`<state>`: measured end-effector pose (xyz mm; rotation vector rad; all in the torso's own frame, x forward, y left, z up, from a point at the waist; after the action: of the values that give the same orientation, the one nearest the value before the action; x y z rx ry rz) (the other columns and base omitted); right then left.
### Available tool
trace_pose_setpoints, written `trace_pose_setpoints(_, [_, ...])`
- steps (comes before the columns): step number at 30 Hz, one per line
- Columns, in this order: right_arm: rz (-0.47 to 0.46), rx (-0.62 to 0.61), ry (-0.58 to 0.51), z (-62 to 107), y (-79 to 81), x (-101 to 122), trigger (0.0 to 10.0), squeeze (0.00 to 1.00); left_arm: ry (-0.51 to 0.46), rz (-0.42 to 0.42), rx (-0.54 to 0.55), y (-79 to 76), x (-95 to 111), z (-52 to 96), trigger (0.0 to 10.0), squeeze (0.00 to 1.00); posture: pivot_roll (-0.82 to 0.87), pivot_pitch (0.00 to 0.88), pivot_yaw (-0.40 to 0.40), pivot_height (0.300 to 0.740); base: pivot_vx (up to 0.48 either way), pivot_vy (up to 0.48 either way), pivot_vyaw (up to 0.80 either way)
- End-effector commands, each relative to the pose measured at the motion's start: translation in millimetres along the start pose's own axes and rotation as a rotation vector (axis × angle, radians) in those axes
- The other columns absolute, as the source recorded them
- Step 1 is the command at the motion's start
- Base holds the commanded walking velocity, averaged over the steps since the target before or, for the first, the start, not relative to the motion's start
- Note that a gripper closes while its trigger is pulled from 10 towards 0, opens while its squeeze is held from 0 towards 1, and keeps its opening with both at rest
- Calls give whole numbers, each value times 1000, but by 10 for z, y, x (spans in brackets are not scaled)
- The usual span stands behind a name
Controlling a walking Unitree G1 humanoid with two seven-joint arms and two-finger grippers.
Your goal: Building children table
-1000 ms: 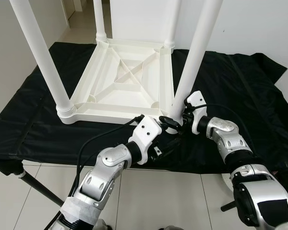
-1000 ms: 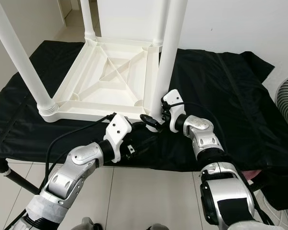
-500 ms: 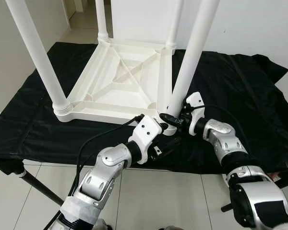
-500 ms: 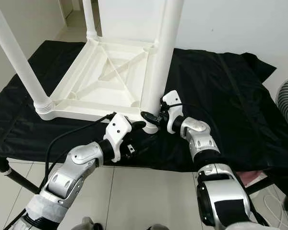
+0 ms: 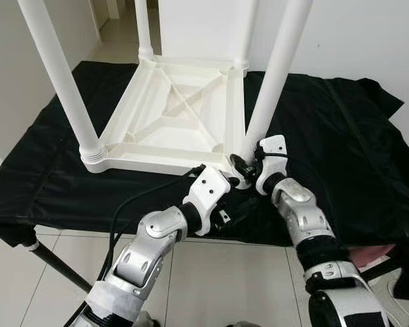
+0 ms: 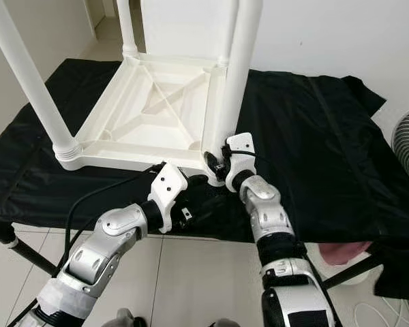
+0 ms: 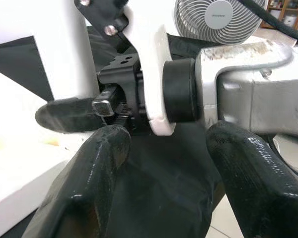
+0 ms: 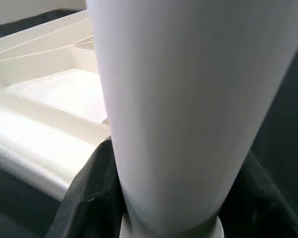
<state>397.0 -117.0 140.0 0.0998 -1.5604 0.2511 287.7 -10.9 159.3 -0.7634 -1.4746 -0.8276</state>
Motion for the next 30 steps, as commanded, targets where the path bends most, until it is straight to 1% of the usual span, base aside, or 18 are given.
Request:
trace_pose_setpoints(1, [-2,-239,-2,98,-243,9,0,0,5,-3,2,-24,-7,13,10000,0,-89,61,9,740,0,0,0])
trace_pose_setpoints(3, [-2,-239,-2,98,-243,9,0,0,5,-3,2,-24,-7,13,10000,0,-89,61,9,740,0,0,0])
trace_pose_setpoints(4, [-5,-284,-8,132,-195,22,0,0,5,-2,1,-27,-9,11,10000,0,-89,61,9,740,0,0,0])
trace_pose_setpoints(7, [-5,-284,-8,132,-195,22,0,0,5,-2,1,-27,-9,11,10000,0,-89,61,9,740,0,0,0])
trace_pose_setpoints(9, [-20,-339,-12,179,-139,49,0,0,5,-3,1,-29,-9,9,10000,0,-89,61,9,740,0,0,0])
trace_pose_setpoints(12, [-20,-339,-12,179,-139,49,0,0,5,-3,1,-29,-9,9,10000,0,-89,61,9,740,0,0,0])
trace_pose_setpoints(13, [-14,-330,-30,185,-93,101,0,0,5,-2,1,-31,-8,10,10000,0,-89,61,9,740,0,0,0])
trace_pose_setpoints(17, [0,-315,-54,196,-36,179,0,0,5,-1,0,-33,-6,12,10000,0,-89,61,9,740,0,0,0])
trace_pose_setpoints(24, [0,-333,-46,210,-35,182,0,0,6,-1,0,-30,-9,8,10000,0,-87,57,5,740,0,0,0])
trace_pose_setpoints(25, [26,-309,-94,225,-55,274,10000,1000,7,-3,2,-37,-18,3,10000,0,-86,37,-11,740,0,0,0])
trace_pose_setpoints(26, [26,-309,-94,225,-55,274,10000,1000,7,-3,2,-37,-18,3,10000,0,-86,37,-11,740,0,0,0])
trace_pose_setpoints(27, [47,-273,-155,233,-47,401,10000,0,9,-6,3,-41,-23,-2,10000,0,-86,34,-12,740,0,0,0])
trace_pose_setpoints(28, [73,-236,-210,236,-21,536,10000,0,9,-9,4,-42,-27,-5,10000,0,-86,34,-12,740,0,0,0])
trace_pose_setpoints(29, [73,-236,-210,236,-21,536,10000,0,9,-9,4,-42,-27,-5,10000,0,-86,34,-12,740,0,0,0])
trace_pose_setpoints(30, [85,-212,-250,241,-2,637,10000,0,10,-10,5,-43,-30,-8,10000,0,-89,32,-12,740,0,0,0])
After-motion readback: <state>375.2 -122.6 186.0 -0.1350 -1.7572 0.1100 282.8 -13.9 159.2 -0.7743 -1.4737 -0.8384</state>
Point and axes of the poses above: a point about 5 cm out from each wrist's last joint towards the gripper, its own z axis pointing back from the gripper into the wrist, its own x axis along the axis of the wrist's last joint, y = z × x, the point moved 5 cm from there along -z, pointing out of the wrist towards the gripper, and after that the axes turned 4 degrees about z, right-handed, at the moved point
